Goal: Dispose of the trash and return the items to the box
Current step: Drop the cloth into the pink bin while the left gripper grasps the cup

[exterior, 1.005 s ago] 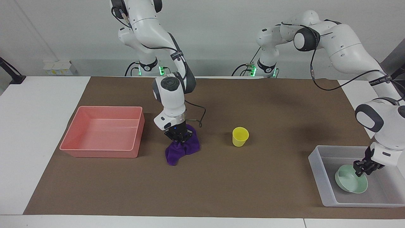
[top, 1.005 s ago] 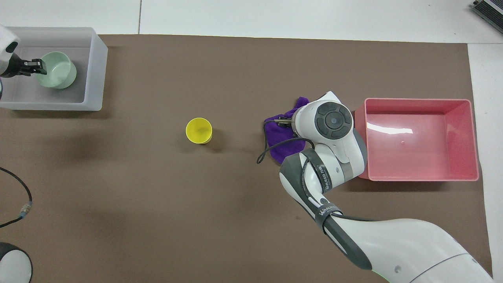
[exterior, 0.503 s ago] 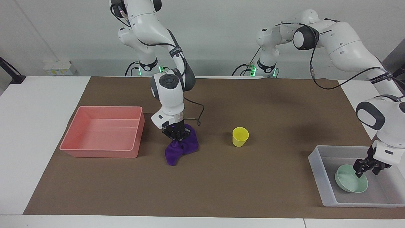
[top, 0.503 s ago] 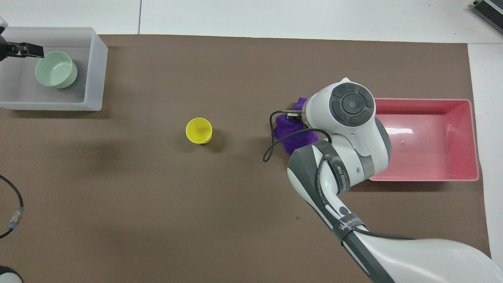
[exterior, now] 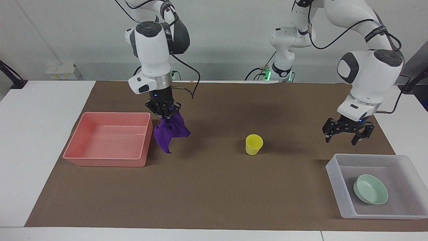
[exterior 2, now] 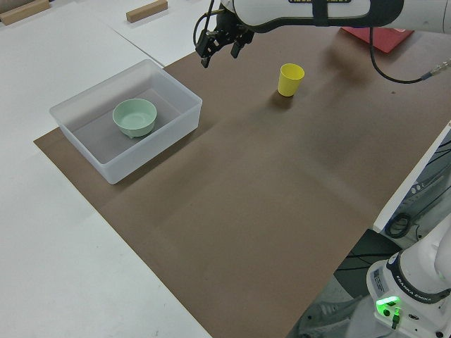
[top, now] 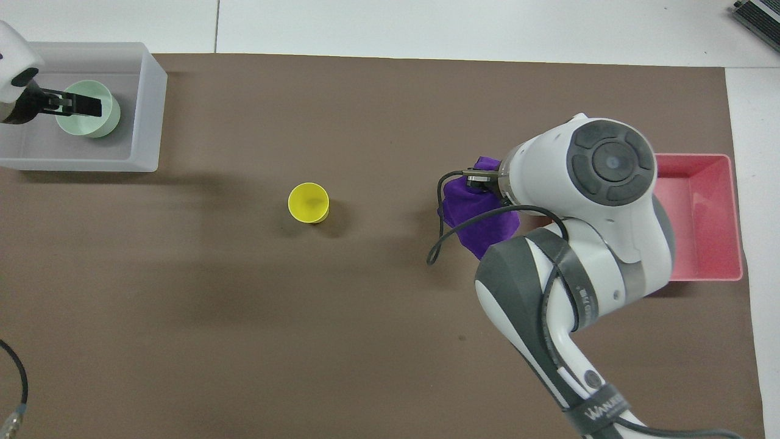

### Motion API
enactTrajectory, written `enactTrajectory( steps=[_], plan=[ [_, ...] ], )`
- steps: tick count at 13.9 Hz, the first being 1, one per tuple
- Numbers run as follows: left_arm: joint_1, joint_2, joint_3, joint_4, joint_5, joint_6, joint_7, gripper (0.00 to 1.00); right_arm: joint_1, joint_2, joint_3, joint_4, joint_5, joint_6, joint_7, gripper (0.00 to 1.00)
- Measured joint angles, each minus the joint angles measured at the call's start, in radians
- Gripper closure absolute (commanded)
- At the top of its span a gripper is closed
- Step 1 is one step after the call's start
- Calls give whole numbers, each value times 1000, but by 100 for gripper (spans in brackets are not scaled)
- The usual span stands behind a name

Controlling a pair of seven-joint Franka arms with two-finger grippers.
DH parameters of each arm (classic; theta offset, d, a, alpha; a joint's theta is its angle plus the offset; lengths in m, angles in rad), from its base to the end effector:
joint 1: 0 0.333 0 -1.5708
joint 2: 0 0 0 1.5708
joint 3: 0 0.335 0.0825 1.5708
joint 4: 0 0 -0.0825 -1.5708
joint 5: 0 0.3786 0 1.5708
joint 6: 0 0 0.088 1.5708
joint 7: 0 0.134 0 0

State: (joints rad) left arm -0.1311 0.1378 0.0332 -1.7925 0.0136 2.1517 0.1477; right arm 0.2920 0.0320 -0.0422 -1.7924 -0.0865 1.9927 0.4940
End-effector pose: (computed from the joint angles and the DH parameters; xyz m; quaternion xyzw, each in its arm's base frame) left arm 0.6234 -0.0613 0.4862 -0.9859 0.1252 -0.1103 0.0111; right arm 0.5731 0.1388 0.5330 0.9898 -0.1070 0.0933 0.0081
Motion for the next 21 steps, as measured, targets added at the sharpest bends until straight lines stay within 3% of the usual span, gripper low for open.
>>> enactTrajectory(
  steps=[3, 7, 11, 12, 15, 16, 21],
  plan=[
    [-113, -16, -1, -65, 0, 23, -113, 0, -114, -40, -2, -2, 0, -41, -155, 100],
    [-264, -13, -2, -176, 0, 180, -252, 0, -258, -45, -5, -48, 0, -35, -348, 100],
    [-325, 32, -1, -219, 0, 280, -308, 0, -355, -50, -6, -189, 0, 112, -445, 100],
    [-336, 56, -1, -222, 0, 308, -316, 10, -362, -49, -6, -217, 0, 144, -445, 100],
    [-358, 139, 0, -224, 0, 372, -330, 91, -364, -39, -5, -299, 0, 245, -445, 100],
    [-358, 154, 0, -224, 0, 379, -332, 100, -365, -27, -5, -324, 0, 282, -445, 100],
    [-358, 153, 11, -222, 0, 384, -333, 100, -373, 33, -5, -367, 1, 361, -445, 100]
  ],
)
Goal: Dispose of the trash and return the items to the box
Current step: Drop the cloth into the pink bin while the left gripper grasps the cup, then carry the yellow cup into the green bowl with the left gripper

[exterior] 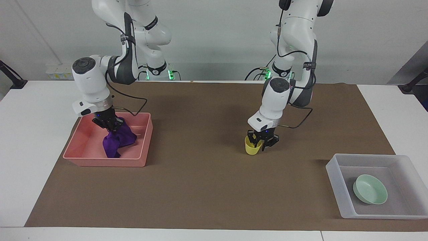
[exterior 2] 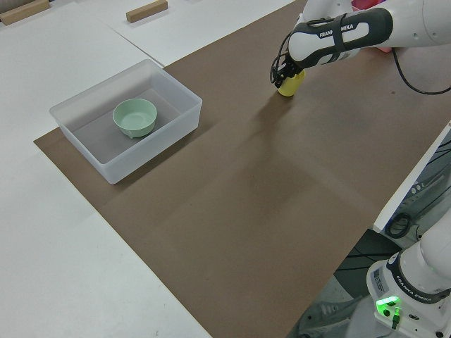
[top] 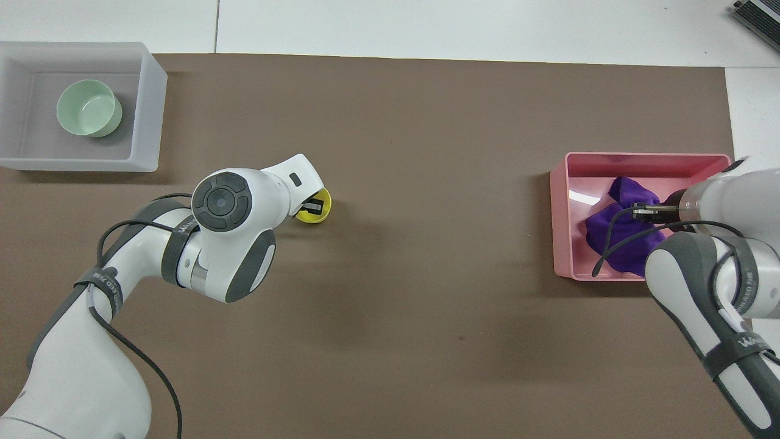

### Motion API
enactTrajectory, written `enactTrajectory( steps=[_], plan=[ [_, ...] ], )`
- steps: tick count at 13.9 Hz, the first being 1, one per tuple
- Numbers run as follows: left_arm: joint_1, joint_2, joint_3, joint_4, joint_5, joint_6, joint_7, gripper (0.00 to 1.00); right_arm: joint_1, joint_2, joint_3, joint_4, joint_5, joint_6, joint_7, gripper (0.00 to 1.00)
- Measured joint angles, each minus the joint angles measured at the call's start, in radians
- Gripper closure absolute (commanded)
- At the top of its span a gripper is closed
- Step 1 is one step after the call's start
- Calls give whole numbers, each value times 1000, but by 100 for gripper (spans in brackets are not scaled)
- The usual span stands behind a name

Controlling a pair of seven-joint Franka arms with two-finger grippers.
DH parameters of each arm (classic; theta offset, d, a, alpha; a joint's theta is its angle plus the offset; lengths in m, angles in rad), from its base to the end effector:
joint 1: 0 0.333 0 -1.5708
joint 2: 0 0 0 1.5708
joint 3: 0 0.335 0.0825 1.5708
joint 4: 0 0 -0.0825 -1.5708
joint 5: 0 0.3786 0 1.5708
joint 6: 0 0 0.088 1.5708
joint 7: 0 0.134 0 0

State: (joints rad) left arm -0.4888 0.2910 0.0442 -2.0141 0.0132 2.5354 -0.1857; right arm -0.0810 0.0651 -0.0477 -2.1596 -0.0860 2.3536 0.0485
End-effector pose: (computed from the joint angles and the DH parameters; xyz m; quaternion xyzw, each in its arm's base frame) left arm 0.5663 -0.2709 0.3276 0.9841 -0.1348 0.1126 0.0256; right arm 0.5544 -0.0744 0.3757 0.9956 -0.0599 0.0629 0.0365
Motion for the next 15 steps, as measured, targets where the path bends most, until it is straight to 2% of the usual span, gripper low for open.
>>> enactTrajectory(
  steps=[1, 2, 3, 4, 5, 9, 12, 15],
  plan=[
    [1, -7, 3, 2, 0, -2, 0, 100, 0, 9, 0, -5, 0, 20, 0, 98],
    [2, -18, 7, 4, 0, -12, 0, 100, 0, 18, 0, -8, 0, 31, 0, 85],
    [11, -34, 10, 7, 0, -29, 0, 100, -1, 26, 0, -12, 0, 45, 0, 68],
    [27, -56, 14, 11, 0, -47, 0, 100, -2, 31, 0, -14, 0, 55, 0, 31],
    [50, -79, 16, 16, 0, -63, 1, 100, -2, 35, 0, -14, 0, 60, 0, 1],
    [188, -138, 21, 64, 1, -117, 96, 100, 0, 32, 6, -5, 0, 59, 0, 0],
    [298, -125, 22, 123, 1, -122, 183, 100, 1, -1, 14, 45, 1, -32, 2, 0],
    [400, -75, 21, 210, 0, -124, 224, 100, 1, -63, 32, 100, 1, -156, 43, 0]
  ],
)
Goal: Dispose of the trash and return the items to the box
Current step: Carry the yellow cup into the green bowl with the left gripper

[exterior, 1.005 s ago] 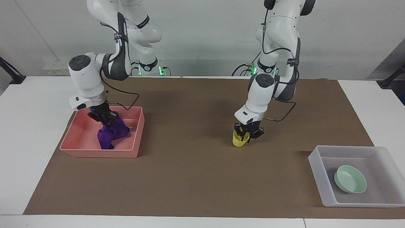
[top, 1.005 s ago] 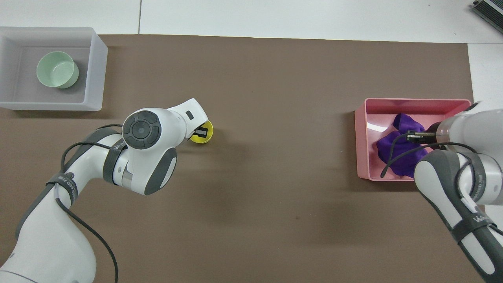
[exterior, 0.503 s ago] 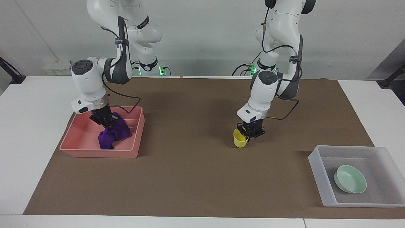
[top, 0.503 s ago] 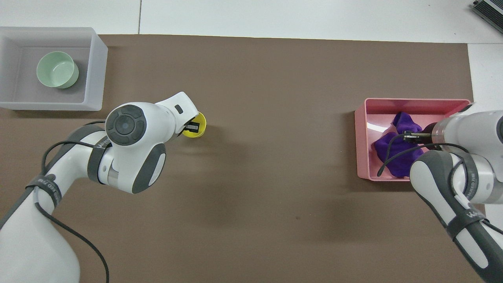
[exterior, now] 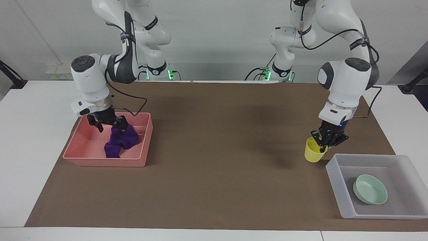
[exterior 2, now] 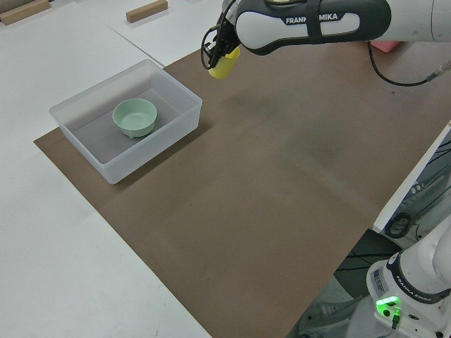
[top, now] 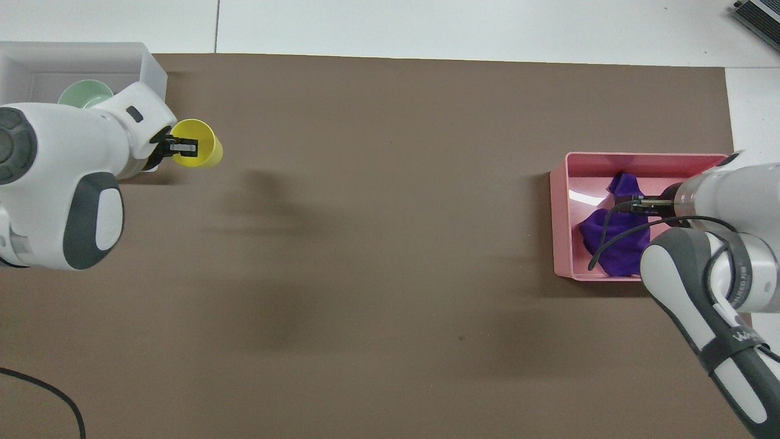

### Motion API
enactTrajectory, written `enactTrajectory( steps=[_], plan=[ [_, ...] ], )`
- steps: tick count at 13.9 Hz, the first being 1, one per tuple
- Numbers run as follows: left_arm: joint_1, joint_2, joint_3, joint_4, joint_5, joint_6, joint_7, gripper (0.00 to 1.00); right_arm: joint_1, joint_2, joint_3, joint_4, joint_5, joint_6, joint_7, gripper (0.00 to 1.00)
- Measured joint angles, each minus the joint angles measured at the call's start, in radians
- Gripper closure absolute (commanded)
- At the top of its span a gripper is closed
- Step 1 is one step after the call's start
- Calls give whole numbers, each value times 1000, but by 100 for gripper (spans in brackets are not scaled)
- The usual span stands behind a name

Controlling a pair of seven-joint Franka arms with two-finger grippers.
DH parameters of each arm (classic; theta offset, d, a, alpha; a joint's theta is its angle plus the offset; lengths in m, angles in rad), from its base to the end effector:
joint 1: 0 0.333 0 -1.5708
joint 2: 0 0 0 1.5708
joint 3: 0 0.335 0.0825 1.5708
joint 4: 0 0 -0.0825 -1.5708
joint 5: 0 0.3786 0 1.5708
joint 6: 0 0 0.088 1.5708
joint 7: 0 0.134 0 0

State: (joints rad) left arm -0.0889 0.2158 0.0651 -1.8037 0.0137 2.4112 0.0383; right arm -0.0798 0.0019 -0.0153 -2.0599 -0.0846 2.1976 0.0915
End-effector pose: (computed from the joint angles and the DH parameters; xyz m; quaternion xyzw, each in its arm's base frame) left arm 0.6614 -0.0182 0.4627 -0.9801 0.0367 -0.1947 0.0136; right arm 0.5583 -0.0581 0.4414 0.9946 -0.0705 0.0677 0.0360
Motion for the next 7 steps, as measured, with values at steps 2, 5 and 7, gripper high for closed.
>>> enactTrajectory(
  steps=[2, 5, 7],
  plan=[
    [59, 55, -2, 82, -16, -24, 20, 100, 1, -36, 16, 28, 0, -74, 37, 0],
    [152, 170, -3, 232, -106, -67, 104, 100, 5, -64, 32, 88, 1, -179, 67, 0],
    [200, 256, -14, 312, -119, -74, 117, 100, 7, -67, 33, 146, 5, -260, 72, 0]
  ],
)
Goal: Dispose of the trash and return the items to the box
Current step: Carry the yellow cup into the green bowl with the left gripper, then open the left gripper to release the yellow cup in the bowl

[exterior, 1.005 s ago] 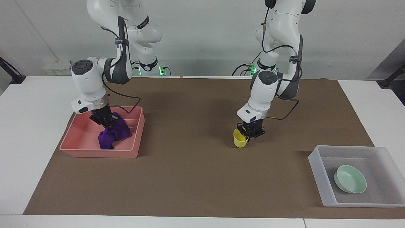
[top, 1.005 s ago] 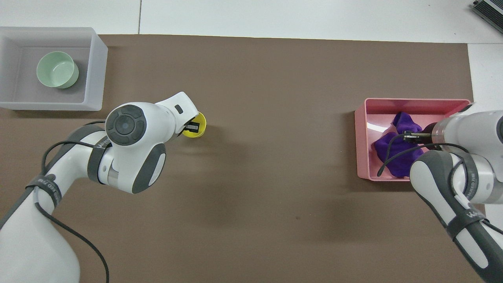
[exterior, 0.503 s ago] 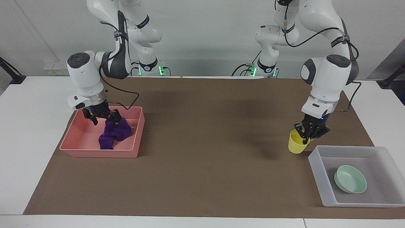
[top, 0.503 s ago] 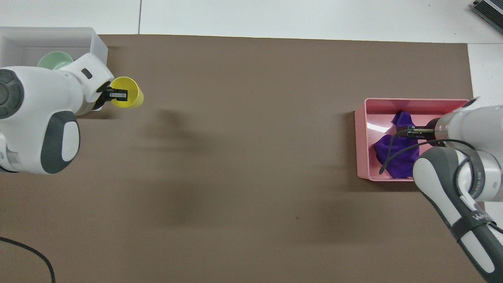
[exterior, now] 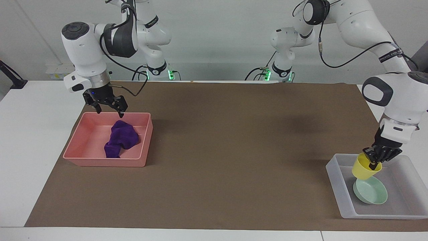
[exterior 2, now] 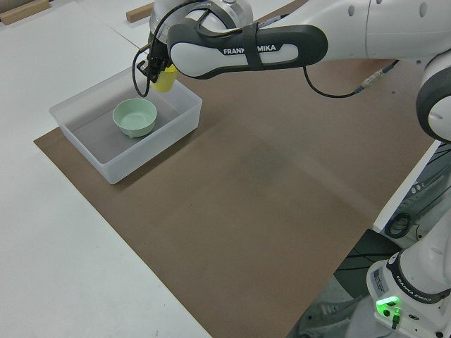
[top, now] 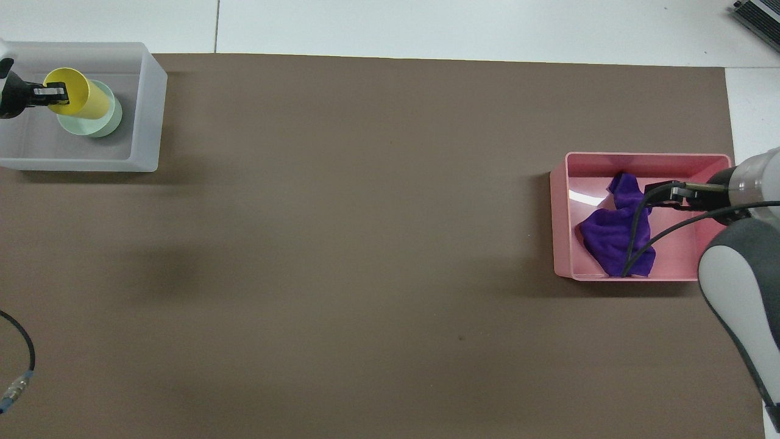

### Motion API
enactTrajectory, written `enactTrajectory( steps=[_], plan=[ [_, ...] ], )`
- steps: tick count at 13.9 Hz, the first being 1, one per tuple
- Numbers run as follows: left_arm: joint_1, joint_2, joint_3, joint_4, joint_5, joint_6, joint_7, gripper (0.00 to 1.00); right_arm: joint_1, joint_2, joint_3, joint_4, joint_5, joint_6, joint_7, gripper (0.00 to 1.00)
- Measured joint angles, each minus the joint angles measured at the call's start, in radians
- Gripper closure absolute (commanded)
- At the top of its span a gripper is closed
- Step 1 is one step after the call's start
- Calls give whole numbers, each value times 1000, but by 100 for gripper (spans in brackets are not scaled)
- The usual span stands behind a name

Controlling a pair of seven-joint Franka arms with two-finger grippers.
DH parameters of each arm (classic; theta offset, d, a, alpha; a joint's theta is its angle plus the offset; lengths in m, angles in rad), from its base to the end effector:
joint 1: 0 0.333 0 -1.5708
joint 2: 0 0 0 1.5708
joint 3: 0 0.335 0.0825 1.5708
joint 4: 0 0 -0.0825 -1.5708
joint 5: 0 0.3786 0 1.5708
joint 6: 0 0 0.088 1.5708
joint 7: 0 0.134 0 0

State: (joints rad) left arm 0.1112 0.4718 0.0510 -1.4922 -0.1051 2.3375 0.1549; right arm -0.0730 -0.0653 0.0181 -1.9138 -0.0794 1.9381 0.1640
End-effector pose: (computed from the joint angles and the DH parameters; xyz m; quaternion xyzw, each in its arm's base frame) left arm 0.7298 0.1092 0.4329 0.9816 0.0275 0.1888 0.0033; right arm 0.5457 -0.0372 0.5229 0.9936 -0.0965 0.0468 0.0357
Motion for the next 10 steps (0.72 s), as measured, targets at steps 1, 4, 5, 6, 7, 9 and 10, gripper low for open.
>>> enactTrajectory(
  steps=[1, 4, 5, 6, 7, 9, 10],
  plan=[
    [27, 45, -20, 40, -1, 0, 1, 100, 0, -1, 0, 35, 1, -46, 0, 0],
    [83, 134, -66, 120, -1, 0, 1, 100, -2, -3, 0, 144, 20, -175, 0, 0],
    [93, 151, -68, 127, -1, 0, 1, 100, -3, -4, -1, 177, 24, -216, 0, 0],
    [103, 164, -68, 130, -2, 1, 1, 100, -3, -5, -2, 205, 25, -252, 0, 0],
    [110, 172, -69, 132, -3, 4, 1, 100, -3, -5, -3, 231, 26, -285, -3, 0],
    [116, 178, -69, 132, -5, 11, 0, 100, 1, -5, -17, 282, 28, -343, -15, 0],
    [117, 182, -69, 132, -6, 22, 0, 100, 15, -5, -36, 305, 30, -373, -24, 0]
  ],
)
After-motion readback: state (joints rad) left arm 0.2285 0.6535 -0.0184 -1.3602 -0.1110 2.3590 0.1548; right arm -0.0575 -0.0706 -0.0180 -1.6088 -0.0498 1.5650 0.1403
